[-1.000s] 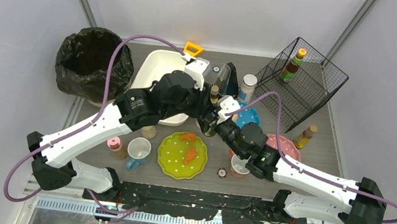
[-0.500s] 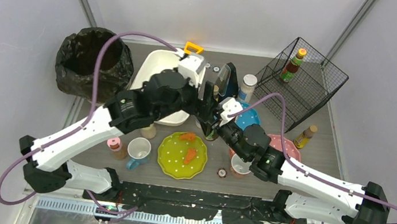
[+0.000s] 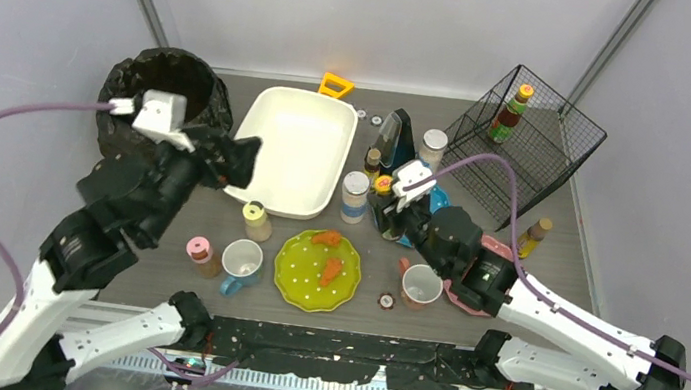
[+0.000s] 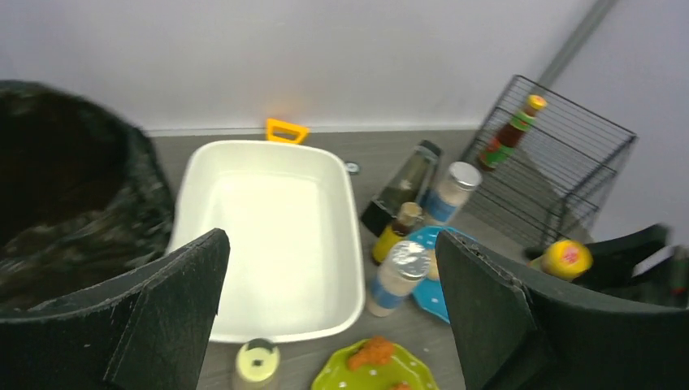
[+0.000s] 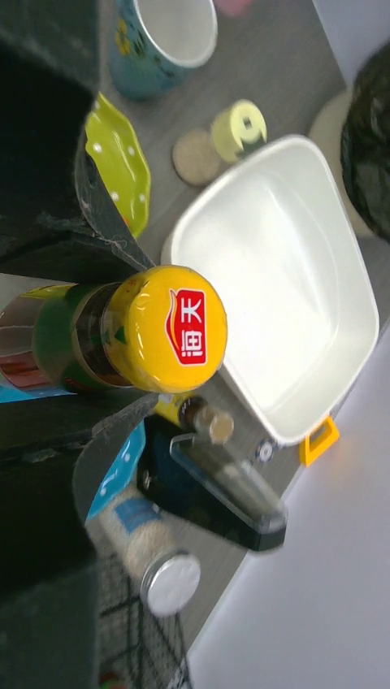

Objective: Clear the kitchen counter

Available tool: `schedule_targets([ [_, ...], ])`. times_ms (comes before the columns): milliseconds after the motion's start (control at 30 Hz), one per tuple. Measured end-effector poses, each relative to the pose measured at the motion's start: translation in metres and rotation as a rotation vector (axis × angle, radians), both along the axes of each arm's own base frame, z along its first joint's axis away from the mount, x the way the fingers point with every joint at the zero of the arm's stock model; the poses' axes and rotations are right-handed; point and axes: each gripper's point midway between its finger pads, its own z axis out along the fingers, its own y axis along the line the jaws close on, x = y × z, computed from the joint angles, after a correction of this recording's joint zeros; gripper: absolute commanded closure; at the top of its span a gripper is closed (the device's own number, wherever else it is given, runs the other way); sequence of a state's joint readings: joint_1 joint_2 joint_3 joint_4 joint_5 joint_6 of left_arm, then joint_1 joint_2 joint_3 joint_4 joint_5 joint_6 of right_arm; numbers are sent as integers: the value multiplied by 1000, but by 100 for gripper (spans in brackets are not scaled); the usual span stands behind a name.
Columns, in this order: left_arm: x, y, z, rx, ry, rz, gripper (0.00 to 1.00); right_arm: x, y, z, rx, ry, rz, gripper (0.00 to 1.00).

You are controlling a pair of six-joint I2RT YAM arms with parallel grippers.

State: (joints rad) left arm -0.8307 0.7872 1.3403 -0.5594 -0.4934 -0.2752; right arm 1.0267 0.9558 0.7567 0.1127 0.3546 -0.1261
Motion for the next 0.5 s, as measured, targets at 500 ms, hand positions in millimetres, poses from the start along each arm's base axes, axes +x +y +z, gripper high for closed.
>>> schedule_targets([
  [500, -16, 94, -163, 285, 116, 301, 1, 132, -155, 111, 93, -59, -576, 95],
])
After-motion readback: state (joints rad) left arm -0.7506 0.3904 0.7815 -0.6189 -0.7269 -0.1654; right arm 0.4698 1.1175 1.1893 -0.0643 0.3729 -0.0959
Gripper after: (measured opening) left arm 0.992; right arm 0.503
